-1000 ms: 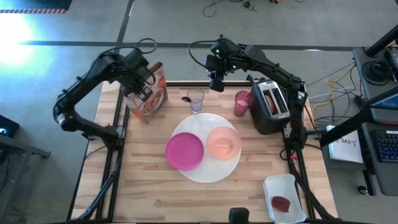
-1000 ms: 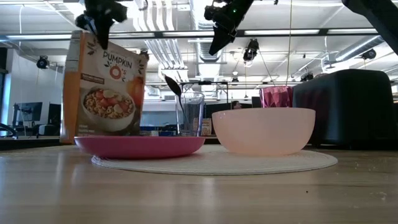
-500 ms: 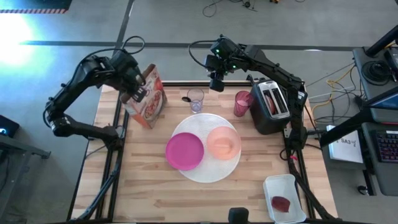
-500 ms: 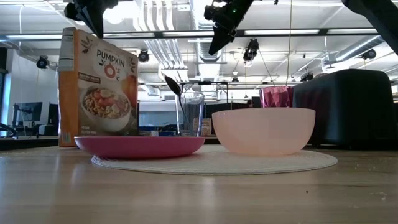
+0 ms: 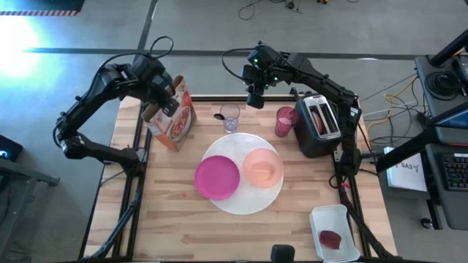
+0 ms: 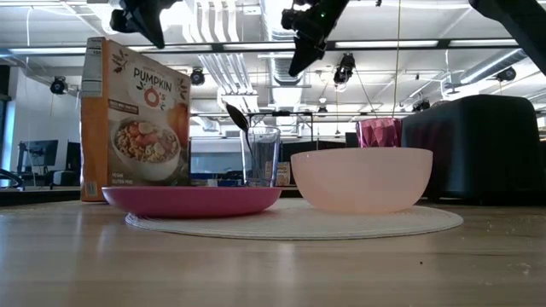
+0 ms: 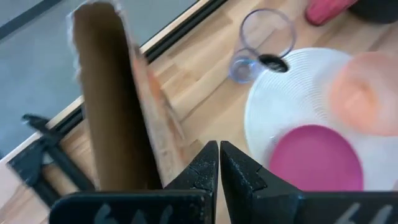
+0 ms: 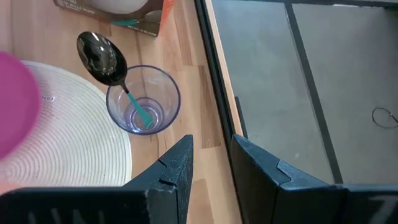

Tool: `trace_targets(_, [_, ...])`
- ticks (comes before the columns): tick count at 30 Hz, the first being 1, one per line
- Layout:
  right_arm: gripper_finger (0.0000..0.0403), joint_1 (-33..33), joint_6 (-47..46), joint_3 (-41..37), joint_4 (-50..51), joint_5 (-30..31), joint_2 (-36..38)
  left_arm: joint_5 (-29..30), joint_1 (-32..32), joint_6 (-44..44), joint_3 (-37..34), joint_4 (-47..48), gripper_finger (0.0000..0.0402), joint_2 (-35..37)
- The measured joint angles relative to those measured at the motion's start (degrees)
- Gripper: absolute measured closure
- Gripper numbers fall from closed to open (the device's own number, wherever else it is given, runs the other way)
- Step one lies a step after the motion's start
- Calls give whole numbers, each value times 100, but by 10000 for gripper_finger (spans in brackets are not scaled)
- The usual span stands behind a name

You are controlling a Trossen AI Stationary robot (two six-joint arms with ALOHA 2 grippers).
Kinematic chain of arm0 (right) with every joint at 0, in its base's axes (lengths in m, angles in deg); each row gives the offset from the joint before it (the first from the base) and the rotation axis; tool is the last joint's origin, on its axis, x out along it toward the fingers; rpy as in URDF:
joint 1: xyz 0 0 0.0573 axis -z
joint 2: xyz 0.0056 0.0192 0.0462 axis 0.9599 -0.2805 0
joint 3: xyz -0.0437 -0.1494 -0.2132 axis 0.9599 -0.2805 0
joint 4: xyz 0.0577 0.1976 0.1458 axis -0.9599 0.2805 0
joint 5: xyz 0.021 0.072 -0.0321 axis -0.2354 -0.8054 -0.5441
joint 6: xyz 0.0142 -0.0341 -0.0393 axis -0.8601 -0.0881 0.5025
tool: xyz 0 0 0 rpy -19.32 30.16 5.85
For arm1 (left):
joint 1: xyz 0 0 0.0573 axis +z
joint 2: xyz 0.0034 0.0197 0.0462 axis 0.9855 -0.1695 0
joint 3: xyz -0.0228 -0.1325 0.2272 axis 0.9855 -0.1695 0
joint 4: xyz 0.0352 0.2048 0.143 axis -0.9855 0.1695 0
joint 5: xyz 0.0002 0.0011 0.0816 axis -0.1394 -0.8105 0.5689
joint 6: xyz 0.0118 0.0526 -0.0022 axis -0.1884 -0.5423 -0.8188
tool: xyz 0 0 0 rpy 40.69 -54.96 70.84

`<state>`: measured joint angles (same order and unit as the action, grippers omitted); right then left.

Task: Arrange a breakfast setting
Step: Put the violet glass on the top of the orange bowl on the white place mat

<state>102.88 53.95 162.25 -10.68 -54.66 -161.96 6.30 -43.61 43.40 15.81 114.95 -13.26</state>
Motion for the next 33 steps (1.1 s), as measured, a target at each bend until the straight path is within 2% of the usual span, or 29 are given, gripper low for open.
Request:
trace_targets(5, [303,-2,-414,0,426,4,0,-18,-257,-57,0,-336,401,0])
trace_targets(11, [303,-2,-808,-56,1120,2,0,-45,-1079,-457,-3,-1290,401,-15])
trace_targets(15, [303,-3,-1106,-372,1379,0,18,-31,-1740,-661,-9,-1795,401,-100])
trace_targets(19, [303,-12,-1480,-759,1697,-1,40,6,-2211,-697,-10,-1903,401,-290])
trace_targets(22, [303,-83,-1859,-1034,2096,11,42,363,-2461,-750,-25,-1902,401,-492])
trace_targets(26, [303,-199,-2425,-1336,2201,305,174,997,-2604,-1019,-44,-1887,401,-724])
trace_targets(29, [303,-243,-2926,-1529,2202,768,310,1058,-2609,-1153,-44,-1887,401,-882])
trace_targets(33, [303,-240,-3153,-1935,2211,577,459,1055,-2611,-1397,-46,-1878,402,-1036])
